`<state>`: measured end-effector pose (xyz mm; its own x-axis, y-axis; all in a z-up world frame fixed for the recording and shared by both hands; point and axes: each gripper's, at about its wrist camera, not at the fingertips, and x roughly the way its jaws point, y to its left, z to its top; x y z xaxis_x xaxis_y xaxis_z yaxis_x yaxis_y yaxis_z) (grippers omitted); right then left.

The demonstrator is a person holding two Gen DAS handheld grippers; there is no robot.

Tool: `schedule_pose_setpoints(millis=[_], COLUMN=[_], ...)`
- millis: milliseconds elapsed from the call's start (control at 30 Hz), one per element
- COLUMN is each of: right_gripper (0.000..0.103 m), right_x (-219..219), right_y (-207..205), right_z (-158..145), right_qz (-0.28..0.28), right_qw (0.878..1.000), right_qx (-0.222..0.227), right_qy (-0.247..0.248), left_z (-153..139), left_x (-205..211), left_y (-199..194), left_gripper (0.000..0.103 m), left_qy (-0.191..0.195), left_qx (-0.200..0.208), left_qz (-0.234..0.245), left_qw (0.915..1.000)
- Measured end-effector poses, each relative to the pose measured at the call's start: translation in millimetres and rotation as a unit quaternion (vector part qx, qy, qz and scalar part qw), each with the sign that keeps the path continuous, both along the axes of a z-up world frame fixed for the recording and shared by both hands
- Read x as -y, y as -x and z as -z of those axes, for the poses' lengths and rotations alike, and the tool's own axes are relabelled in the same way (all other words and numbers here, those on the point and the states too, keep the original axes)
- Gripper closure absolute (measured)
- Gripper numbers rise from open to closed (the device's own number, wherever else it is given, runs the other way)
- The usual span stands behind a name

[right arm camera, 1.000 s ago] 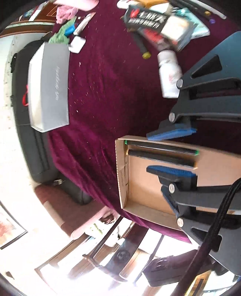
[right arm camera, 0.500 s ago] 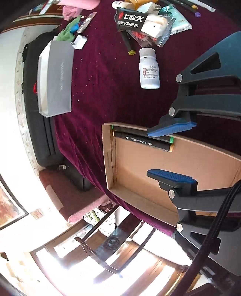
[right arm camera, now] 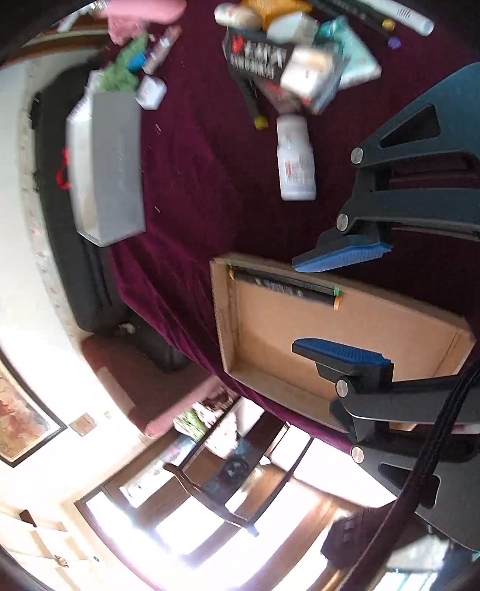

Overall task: Organize objects
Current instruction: 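Open both tools to drop the markers into the cardboard box, then grasp the white pill bottle with the left tool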

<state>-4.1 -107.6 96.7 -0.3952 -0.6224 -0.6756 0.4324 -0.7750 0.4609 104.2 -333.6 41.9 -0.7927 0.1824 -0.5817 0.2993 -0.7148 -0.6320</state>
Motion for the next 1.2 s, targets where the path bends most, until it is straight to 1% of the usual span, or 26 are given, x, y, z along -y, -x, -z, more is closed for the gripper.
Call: schedule_pose_setpoints(millis=[67,133,167,267,367,433,467,500,533,600,733,833,867,900,933,967,1000,1067,1133,1200], right_gripper=[0.067,0.067,0.067,0.067,0.067,0.068,0.067,0.066,0.065,0.065,0.065,0.065,0.065,0.062,0.056,0.054,0.051,0.051,0.051,0.051], right_x=[18.5,34.3,42.2,62.7,78.3,87.6,89.7,91.9,91.5,84.5,50.2,4.4,-16.3,-33.5,-51.3,-73.2,-93.5,-124.1,-152.3,-181.5], right_y=[15.7,31.8,39.7,56.6,69.6,74.0,73.5,72.4,69.7,60.4,31.3,5.3,-5.1,-12.1,-18.0,-26.0,-33.0,-40.4,-43.5,-44.8], right_z=[9.8,20.1,25.2,39.6,58.3,72.0,74.3,75.2,72.3,60.5,25.6,-0.4,-8.3,-13.8,-20.6,-24.2,-25.3,-24.5,-19.2,-10.3], right_qz=[-0.011,-0.018,-0.017,-0.015,-0.011,-0.012,-0.017,-0.016,-0.014,-0.019,-0.008,0.029,0.050,0.068,0.089,0.114,0.138,0.177,0.206,0.225], right_qw=[1.000,0.998,0.998,0.997,0.996,0.993,0.993,0.992,0.993,0.995,0.999,0.999,0.997,0.995,0.992,0.988,0.983,0.973,0.966,0.963], right_qx=[0.028,0.058,0.066,0.073,0.084,0.101,0.104,0.106,0.101,0.089,0.036,-0.023,-0.046,-0.063,-0.080,-0.098,-0.113,-0.135,-0.143,-0.139], right_qy=[0.006,0.016,0.015,-0.008,-0.041,-0.058,-0.048,-0.060,-0.059,-0.034,-0.012,-0.016,-0.024,-0.030,-0.035,-0.039,-0.043,-0.054,-0.065,-0.060], left_z=[15.0,25.4,28.3,32.3,30.6,29.9,28.9,27.8,26.7,23.3,10.6,-5.1,-11.9,-19.6,-25.3,-32.0,-35.7,-42.2,-47.5,-54.6], left_x=[10.7,19.8,23.2,30.3,33.0,33.5,33.5,33.1,32.5,30.0,18.4,-0.1,-10.1,-24.3,-36.0,-55.6,-70.4,-103.5,-127.8,-153.2], left_y=[6.1,9.5,9.7,9.8,7.7,7.4,7.3,6.7,5.7,2.7,-3.5,-6.3,-6.1,-4.5,-3.8,-0.4,3.7,11.9,20.2,33.5], left_gripper=[0.064,0.064,0.064,0.064,0.064,0.063,0.063,0.063,0.063,0.063,0.063,0.063,0.059,0.056,0.056,0.055,0.055,0.055,0.056,0.056], left_qy=[-0.024,-0.051,-0.058,-0.071,-0.067,-0.064,-0.062,-0.059,-0.057,-0.049,-0.025,-0.003,0.009,0.027,0.041,0.063,0.076,0.105,0.136,0.180], left_qx=[0.015,0.021,0.021,0.018,0.008,0.007,0.007,0.006,0.004,0.002,-0.003,-0.011,-0.013,-0.014,-0.015,-0.013,-0.009,-0.002,0.005,0.008], left_qz=[-0.005,-0.007,-0.010,-0.013,-0.015,-0.013,-0.011,-0.010,-0.010,-0.007,0.004,0.028,0.043,0.063,0.080,0.107,0.126,0.168,0.187,0.203], left_qw=[0.9996,0.9985,0.9980,0.9973,0.9976,0.9979,0.9980,0.9982,0.9983,0.9988,0.9997,0.9995,0.9989,0.9975,0.9958,0.9922,0.9890,0.9802,0.9729,0.9625])
